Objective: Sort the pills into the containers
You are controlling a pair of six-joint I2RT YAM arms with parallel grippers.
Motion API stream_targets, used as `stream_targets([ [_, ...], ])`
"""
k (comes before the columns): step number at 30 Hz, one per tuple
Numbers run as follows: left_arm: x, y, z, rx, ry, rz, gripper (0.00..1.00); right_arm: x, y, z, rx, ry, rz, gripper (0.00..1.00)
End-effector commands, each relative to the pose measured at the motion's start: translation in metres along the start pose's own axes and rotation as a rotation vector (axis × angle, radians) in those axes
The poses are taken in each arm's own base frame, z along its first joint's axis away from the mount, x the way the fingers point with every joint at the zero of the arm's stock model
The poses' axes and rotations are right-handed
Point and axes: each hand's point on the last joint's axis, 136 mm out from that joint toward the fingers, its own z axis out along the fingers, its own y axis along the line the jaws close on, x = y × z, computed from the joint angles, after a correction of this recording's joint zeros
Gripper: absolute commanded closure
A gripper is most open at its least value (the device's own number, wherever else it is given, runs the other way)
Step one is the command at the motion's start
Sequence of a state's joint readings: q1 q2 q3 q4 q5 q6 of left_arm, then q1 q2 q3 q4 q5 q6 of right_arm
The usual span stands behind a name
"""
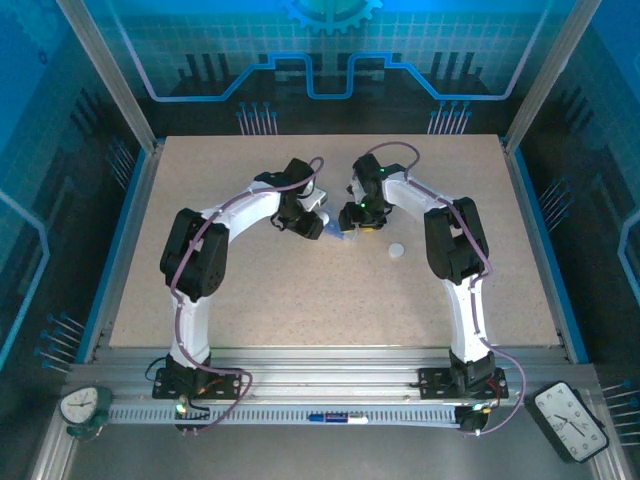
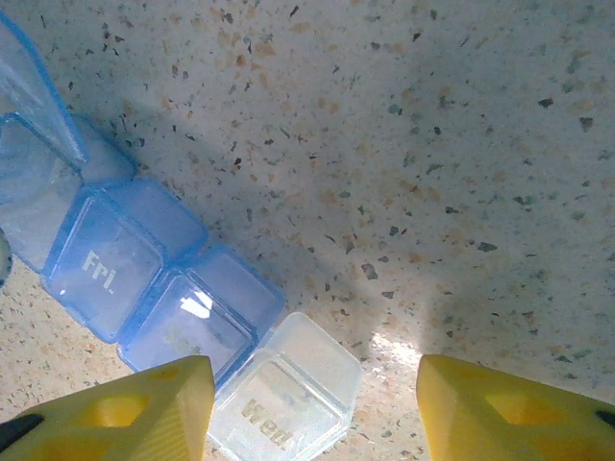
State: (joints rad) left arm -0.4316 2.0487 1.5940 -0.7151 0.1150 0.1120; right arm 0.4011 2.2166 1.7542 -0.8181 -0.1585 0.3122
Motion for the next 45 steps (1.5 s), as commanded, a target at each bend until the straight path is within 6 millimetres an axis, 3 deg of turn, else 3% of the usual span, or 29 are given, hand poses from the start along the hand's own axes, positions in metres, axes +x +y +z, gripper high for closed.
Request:
stream_targets([
  [1,-0.0034,0.0012,-0.0041,-0.017,0.009,0.028,1.00,0.0069,0.0027,0.0104,0.006,0.035,-0.018,0.41],
  [45,0.0053,0.0047,0.0020,-0.071,0.157,0.111,1.00,0.0070,0.0025,0.0111,0.007,0.038,-0.018,0.41],
])
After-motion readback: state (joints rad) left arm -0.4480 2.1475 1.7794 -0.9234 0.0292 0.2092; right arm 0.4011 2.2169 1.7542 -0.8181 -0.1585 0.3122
